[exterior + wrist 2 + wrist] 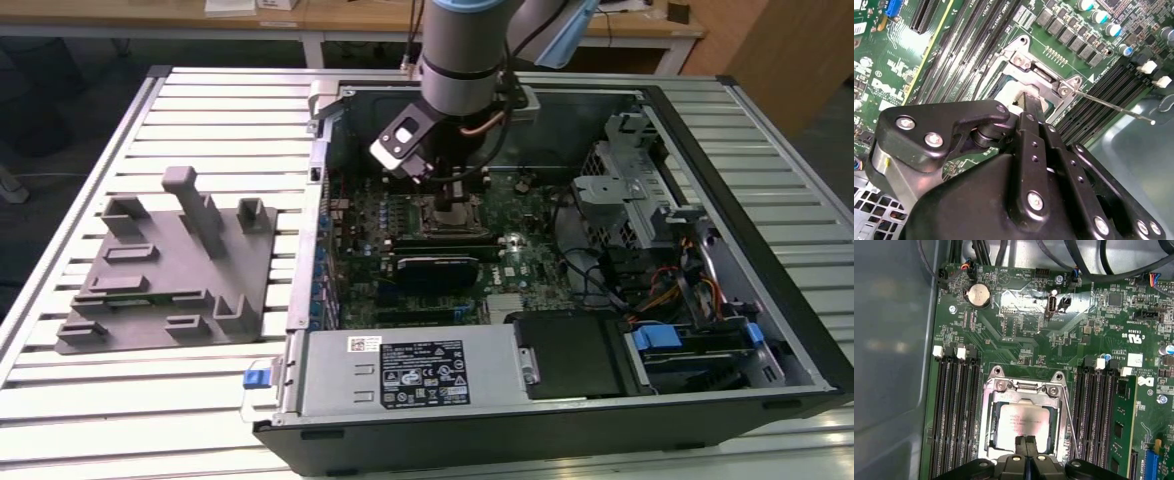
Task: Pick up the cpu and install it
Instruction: 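Install the first cpu locking lever, then install the second cpu locking lever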
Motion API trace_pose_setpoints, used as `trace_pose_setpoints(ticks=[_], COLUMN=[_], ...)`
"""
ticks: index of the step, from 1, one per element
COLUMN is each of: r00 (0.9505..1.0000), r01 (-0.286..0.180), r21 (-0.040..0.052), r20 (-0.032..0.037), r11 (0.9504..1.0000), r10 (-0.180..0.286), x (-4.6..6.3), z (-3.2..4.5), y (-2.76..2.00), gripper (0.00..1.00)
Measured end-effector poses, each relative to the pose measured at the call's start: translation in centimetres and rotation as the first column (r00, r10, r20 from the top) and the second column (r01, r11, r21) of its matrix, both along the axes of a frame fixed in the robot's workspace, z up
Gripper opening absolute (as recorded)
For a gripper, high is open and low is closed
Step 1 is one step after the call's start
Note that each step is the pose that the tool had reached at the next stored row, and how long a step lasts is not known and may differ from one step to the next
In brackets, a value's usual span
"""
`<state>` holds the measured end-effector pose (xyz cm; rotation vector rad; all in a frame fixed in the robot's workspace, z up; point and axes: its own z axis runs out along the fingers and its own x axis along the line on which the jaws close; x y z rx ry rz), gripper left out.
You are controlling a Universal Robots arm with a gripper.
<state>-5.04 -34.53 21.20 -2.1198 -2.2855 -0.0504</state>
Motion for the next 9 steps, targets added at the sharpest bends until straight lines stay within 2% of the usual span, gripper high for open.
trace_pose_setpoints(ticks=[9], r00=[1.0000], r01=[0.000], r21=[0.0001], r20=[0.0000], r11=[1.0000], r10=[0.000], x=[0.57], z=[0.00], y=[0.00], gripper=[0.11])
